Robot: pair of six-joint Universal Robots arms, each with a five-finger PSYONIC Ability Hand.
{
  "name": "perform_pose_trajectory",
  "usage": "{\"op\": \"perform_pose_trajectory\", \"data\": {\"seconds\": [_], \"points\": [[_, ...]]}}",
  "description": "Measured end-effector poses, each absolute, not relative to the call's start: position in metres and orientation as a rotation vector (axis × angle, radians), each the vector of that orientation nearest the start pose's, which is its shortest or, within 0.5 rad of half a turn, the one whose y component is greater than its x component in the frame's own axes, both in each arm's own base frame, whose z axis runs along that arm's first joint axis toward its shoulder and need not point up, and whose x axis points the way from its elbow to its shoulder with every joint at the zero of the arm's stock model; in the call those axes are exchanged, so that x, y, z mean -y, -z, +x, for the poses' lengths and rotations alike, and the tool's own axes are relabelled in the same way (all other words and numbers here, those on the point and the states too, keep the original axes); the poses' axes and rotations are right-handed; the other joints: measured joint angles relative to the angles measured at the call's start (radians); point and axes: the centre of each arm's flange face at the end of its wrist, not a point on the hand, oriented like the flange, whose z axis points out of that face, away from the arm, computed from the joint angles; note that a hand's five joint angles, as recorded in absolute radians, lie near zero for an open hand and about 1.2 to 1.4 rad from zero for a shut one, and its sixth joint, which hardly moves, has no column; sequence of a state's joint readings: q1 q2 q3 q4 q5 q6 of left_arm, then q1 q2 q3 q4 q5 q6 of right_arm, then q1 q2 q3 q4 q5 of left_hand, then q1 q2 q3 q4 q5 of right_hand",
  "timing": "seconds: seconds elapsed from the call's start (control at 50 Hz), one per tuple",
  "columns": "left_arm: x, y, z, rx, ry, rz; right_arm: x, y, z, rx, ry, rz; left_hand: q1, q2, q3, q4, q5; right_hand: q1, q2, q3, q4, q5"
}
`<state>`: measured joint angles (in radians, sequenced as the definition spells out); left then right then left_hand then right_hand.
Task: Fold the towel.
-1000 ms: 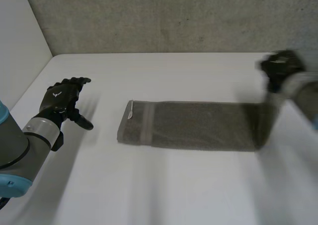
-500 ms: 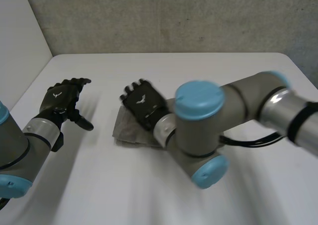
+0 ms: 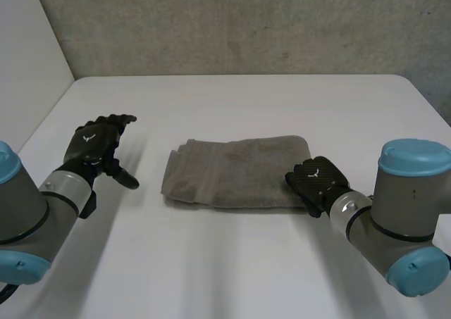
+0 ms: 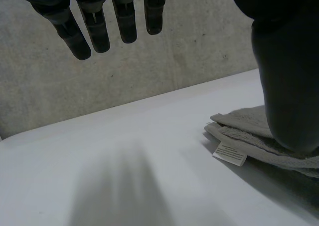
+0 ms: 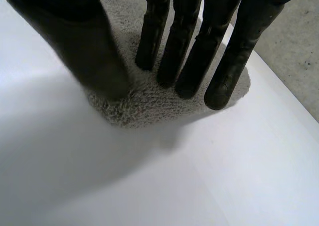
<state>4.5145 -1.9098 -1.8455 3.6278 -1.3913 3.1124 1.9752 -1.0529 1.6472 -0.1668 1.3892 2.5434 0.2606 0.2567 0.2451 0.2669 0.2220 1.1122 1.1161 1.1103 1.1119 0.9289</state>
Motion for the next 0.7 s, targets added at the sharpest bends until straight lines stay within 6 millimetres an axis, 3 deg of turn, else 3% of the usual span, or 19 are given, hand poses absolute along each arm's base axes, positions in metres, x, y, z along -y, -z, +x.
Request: {"op": "perform_pose_trajectory", "data": {"seconds": [0.06,0.2,0.34,0.4,0.48,0.54,0.62,0.64,0.7], "points": [[0.298,-0.162,-0.212,-2.563,2.236,0.428,0.262,-0.125,0.269,-2.204,1.699,-1.369,0.0,0.0,0.0,0.0,0.0,0.176,0.203,0.218,0.214,0.229],[0.297,-0.163,-0.213,-2.562,2.239,0.432,0.269,-0.127,0.256,-2.253,1.719,-1.355,0.0,0.0,0.0,0.0,0.0,0.181,0.203,0.225,0.223,0.233],[0.298,-0.17,-0.214,-2.538,2.268,0.437,0.282,-0.144,0.231,-2.306,1.776,-1.515,0.0,0.0,0.0,0.0,0.0,0.196,0.203,0.225,0.223,0.239],[0.3,-0.179,-0.216,-2.509,2.303,0.444,0.287,-0.155,0.231,-2.281,1.825,-1.566,0.0,0.0,0.0,0.0,0.0,0.2,0.203,0.225,0.223,0.238],[0.304,-0.199,-0.222,-2.44,2.392,0.463,0.286,-0.179,0.253,-2.154,1.933,-1.588,0.0,0.0,0.0,0.0,0.0,0.21,0.204,0.225,0.223,0.239],[0.307,-0.217,-0.228,-2.39,2.463,0.474,0.276,-0.196,0.283,-2.011,1.988,-1.569,0.0,0.0,0.0,0.0,-0.001,0.21,0.212,0.225,0.223,0.239],[0.31,-0.246,-0.239,-2.351,2.569,0.466,0.237,-0.207,0.343,-1.759,1.969,-1.58,0.0,0.0,0.0,0.0,-0.002,0.21,0.212,0.225,0.223,0.239],[0.31,-0.249,-0.239,-2.351,2.578,0.463,0.232,-0.206,0.349,-1.735,1.961,-1.585,0.0,0.0,0.0,0.0,-0.002,0.21,0.212,0.225,0.223,0.239],[0.312,-0.261,-0.244,-2.367,2.624,0.429,0.191,-0.194,0.381,-1.586,1.86,-1.65,0.0,0.0,0.0,0.0,-0.002,0.21,0.212,0.225,0.223,0.239]]}}
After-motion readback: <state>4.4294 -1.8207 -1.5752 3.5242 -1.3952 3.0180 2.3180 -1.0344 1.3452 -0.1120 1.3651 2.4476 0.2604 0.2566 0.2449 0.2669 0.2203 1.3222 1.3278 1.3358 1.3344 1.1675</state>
